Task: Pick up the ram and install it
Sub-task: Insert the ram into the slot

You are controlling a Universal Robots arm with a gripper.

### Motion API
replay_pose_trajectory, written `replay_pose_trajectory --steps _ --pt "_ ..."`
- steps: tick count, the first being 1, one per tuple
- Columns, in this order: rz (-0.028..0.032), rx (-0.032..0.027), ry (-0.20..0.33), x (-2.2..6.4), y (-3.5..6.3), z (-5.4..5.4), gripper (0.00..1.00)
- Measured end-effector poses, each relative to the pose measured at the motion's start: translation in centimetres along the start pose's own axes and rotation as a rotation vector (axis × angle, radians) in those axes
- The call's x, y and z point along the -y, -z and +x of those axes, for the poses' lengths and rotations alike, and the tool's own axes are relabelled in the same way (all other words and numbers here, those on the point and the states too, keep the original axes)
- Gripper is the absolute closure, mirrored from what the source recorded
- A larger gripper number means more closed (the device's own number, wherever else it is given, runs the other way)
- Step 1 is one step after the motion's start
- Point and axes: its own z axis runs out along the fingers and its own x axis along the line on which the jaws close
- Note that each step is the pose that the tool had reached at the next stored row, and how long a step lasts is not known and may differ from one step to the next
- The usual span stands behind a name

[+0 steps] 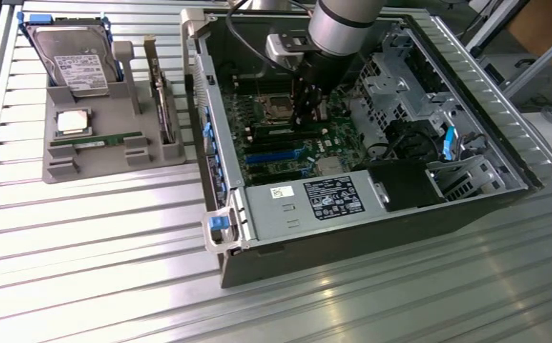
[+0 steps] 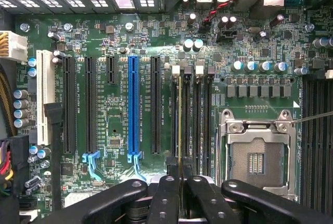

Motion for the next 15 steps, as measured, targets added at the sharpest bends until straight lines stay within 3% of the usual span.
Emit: replay_pose_trajectory --steps 15 --pt "0.0003 -0.0017 0.016 0.00 -0.05 0.02 0.88"
